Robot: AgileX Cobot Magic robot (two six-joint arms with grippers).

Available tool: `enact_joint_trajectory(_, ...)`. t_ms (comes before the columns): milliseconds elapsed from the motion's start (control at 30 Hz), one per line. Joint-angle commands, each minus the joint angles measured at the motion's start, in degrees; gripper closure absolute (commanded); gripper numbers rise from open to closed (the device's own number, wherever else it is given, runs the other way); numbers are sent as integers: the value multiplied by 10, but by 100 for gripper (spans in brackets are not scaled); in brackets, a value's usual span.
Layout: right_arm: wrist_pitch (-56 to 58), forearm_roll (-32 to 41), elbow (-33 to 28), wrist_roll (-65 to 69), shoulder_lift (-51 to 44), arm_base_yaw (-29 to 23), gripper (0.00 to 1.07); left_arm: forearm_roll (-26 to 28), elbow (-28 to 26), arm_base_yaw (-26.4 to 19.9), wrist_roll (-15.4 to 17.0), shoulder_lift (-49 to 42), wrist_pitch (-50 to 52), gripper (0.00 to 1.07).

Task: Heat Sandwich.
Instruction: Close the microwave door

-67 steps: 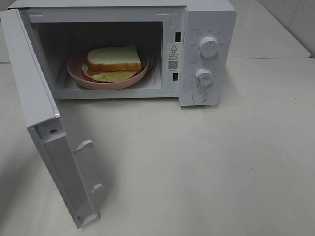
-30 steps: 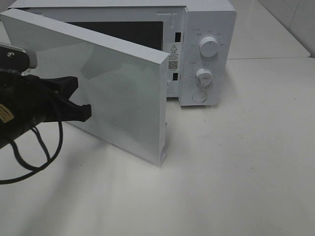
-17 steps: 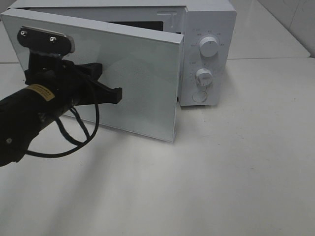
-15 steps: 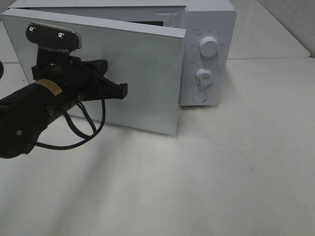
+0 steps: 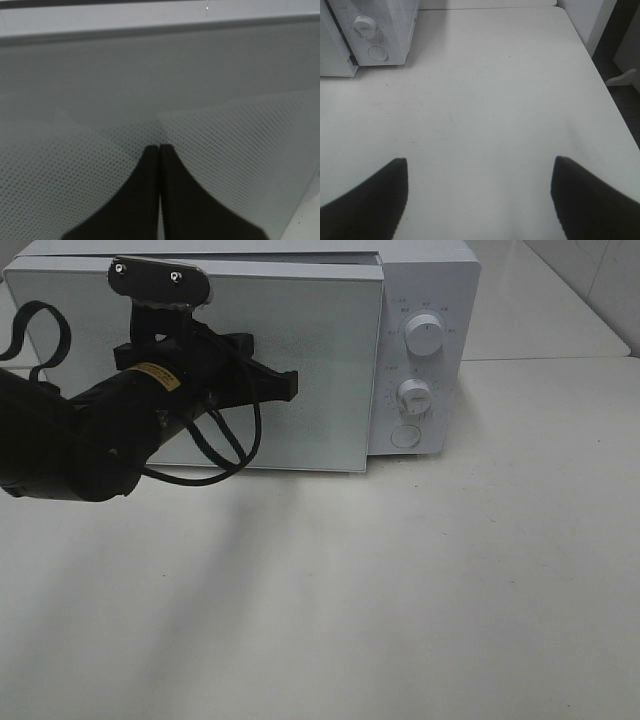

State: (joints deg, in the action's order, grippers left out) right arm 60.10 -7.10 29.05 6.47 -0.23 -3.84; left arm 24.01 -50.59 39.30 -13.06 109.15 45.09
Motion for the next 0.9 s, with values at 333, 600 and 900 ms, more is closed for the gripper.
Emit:
enact_joint_trajectory(333,-6,3,-1,-3,-15,2,31,22,-80,3,-13,37,-17,107)
enact_joint_trajectory(600,-6,3,-1,-3,-15,2,31,23,-125,3,-14,66,-22,107)
enact_joint_trajectory(900,-6,3,-1,-3,-15,2,31,39,-152,1,-36,81,-33,107)
